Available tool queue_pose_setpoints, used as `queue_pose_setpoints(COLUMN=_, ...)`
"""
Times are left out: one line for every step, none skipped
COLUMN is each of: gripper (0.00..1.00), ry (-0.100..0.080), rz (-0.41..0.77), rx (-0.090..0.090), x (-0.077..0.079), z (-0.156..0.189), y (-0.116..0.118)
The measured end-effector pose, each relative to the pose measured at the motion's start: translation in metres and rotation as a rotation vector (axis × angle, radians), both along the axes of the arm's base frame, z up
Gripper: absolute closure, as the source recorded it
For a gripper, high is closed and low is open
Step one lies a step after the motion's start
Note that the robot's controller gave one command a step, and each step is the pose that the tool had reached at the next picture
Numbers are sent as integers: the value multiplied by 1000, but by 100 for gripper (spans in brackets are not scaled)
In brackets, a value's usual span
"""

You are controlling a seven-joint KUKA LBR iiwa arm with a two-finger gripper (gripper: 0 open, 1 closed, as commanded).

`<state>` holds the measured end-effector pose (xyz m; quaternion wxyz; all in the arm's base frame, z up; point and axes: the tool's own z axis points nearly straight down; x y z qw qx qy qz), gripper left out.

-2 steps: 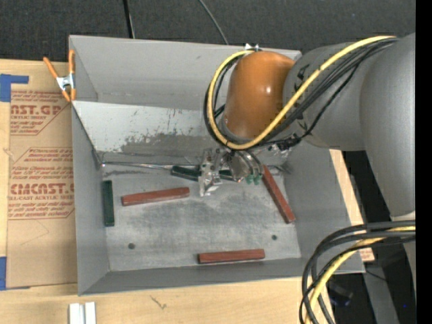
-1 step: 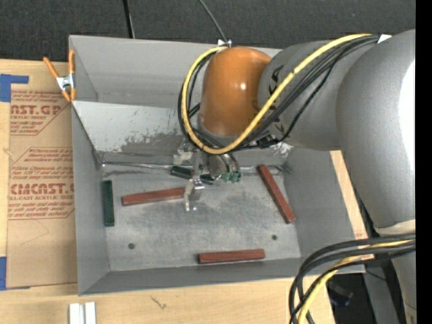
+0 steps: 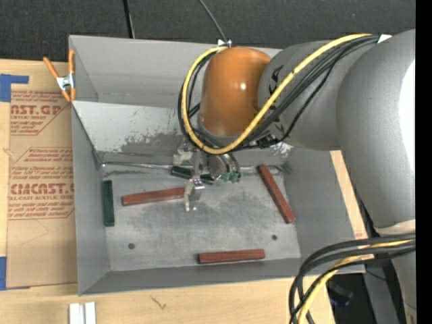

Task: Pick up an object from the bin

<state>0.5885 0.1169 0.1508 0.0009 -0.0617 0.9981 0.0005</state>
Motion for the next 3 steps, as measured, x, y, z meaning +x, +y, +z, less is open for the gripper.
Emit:
queue_pose_setpoints(gripper=100, ry=-11, rz=31, rx=2, x=5, z=-73, y=-4)
queue_pose_setpoints(gripper=100, ry=-11, rz=31, rx=2, x=5, z=-74, y=-4)
queue_pose_setpoints(gripper=100, ry=3, rz=-35, rx=-1, x=-35, z=124, y=-19)
